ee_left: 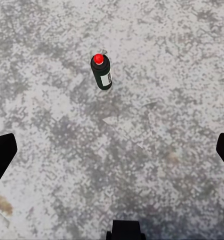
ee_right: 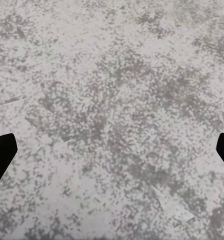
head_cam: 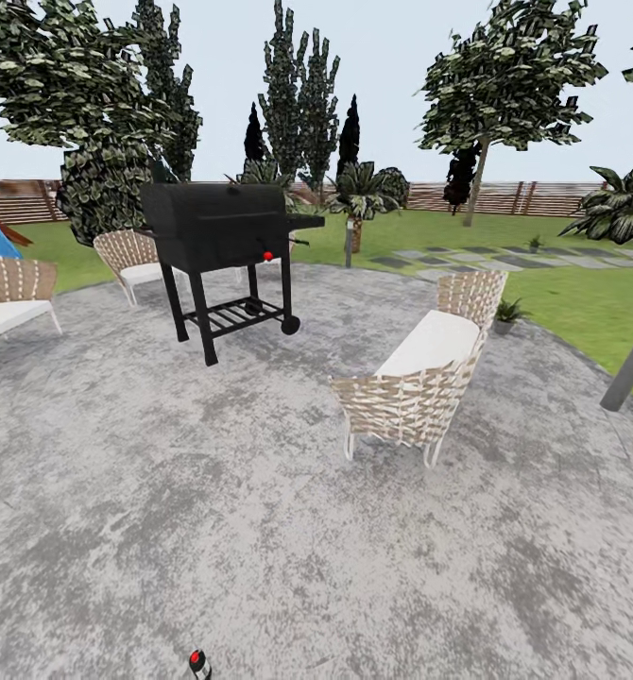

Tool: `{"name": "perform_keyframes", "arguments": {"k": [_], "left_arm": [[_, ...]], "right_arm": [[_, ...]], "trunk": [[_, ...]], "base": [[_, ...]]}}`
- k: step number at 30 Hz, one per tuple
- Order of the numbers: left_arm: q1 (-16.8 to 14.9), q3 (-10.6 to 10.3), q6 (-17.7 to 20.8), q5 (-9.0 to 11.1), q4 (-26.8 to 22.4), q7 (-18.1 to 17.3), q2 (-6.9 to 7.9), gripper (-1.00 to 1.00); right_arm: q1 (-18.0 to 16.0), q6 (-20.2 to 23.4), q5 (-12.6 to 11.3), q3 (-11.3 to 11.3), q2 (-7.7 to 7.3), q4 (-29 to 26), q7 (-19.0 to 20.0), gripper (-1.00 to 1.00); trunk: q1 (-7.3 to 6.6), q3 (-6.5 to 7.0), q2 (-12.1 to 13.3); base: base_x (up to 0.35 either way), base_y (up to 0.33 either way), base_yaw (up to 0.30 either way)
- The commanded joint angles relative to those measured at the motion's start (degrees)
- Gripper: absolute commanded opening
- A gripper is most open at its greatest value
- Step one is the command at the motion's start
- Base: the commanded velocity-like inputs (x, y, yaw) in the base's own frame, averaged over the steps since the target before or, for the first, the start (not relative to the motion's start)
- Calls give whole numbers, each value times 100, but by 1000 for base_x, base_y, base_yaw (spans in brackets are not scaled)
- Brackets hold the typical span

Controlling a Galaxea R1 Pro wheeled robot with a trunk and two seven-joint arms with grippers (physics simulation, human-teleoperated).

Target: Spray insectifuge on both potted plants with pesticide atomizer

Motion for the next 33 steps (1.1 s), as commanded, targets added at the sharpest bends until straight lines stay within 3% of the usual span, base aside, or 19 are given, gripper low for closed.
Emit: {"name": "perform_keyframes", "arguments": {"k": [1,33], "left_arm": [[-2,-4,-18,22,4,-2,1,100],[-4,-4,-22,14,4,-2,11,100]], "right_arm": [[-3,-16,6,-6,1,3,4,100],[-3,-14,10,-7,1,36,-10,100]], "trunk": [[22,-23,-44],[725,-615,-1327]], "base": [[0,0,0],[0,0,0]]}}
